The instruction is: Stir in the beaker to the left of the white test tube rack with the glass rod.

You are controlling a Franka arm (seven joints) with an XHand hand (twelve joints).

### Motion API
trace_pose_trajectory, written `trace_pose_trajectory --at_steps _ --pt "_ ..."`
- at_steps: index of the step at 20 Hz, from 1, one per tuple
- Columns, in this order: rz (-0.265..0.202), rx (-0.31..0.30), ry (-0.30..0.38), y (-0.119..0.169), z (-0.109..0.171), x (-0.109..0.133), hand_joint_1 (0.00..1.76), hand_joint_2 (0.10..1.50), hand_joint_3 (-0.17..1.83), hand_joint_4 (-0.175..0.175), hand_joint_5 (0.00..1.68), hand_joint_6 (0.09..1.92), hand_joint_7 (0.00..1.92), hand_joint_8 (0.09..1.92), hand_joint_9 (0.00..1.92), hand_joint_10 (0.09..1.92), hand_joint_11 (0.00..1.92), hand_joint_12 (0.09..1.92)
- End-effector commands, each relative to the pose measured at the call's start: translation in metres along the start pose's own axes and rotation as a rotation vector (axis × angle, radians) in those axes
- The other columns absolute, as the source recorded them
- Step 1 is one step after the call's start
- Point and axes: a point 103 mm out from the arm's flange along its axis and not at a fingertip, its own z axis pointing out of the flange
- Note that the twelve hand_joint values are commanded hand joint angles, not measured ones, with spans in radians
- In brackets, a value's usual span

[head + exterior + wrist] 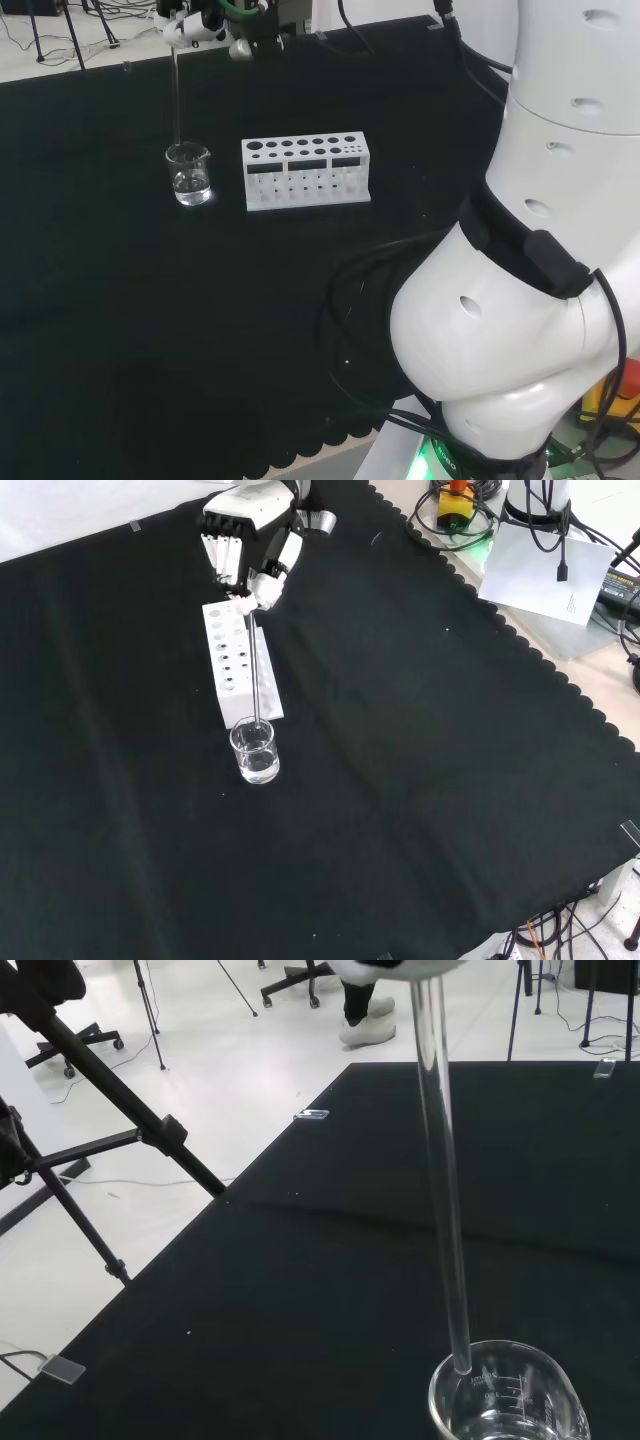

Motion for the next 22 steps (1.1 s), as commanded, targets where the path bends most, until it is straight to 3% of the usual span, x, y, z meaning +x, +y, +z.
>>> trace_pose_trajectory --at_steps 1,11,22 --pt "0.032 0.032 -0.022 0.010 0.023 -0.009 1.30 1.07 0.00 -0.175 1.08 0.54 1.11 1.12 1.56 0.88 1.62 0.74" --pt "0.034 0.062 -0.039 0.019 0.056 -0.013 1.30 1.07 0.00 -0.175 1.08 0.54 1.11 1.11 1.56 0.88 1.62 0.75" --pt "0.010 0.113 -0.049 0.023 0.085 0.001 1.30 1.07 0.00 -0.175 1.08 0.53 1.11 1.11 1.56 0.88 1.62 0.75"
